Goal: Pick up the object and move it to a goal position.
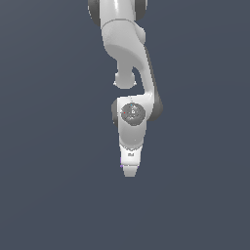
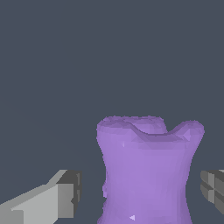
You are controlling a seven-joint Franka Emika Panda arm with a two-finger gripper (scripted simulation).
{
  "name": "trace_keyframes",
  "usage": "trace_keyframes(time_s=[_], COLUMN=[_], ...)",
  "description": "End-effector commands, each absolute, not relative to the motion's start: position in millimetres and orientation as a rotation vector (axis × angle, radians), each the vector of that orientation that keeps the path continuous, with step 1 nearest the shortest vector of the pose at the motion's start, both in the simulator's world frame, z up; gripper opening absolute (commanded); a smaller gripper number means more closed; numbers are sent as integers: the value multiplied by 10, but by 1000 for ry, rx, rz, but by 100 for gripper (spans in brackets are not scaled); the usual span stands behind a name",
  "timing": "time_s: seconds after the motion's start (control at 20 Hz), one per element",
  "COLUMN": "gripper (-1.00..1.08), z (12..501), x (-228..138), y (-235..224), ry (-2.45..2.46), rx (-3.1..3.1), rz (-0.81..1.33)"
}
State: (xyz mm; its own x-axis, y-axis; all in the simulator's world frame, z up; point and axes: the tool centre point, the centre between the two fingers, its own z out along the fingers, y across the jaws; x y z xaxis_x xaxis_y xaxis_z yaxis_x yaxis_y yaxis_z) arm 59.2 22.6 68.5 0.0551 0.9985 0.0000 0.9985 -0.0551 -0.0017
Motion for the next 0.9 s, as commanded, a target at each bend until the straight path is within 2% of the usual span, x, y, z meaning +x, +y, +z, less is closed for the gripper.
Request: trace_keyframes(time_s=[0.0,0.15,0.2,0.85], gripper=[100,100,-100,-100], z=[625,625,625,633], x=[599,609,609,597], y=[225,222,222,231], ry=[-2160,-2159,-2159,-2159], rx=[-2281,-2282,-2282,-2282], rz=[0,0,0,0])
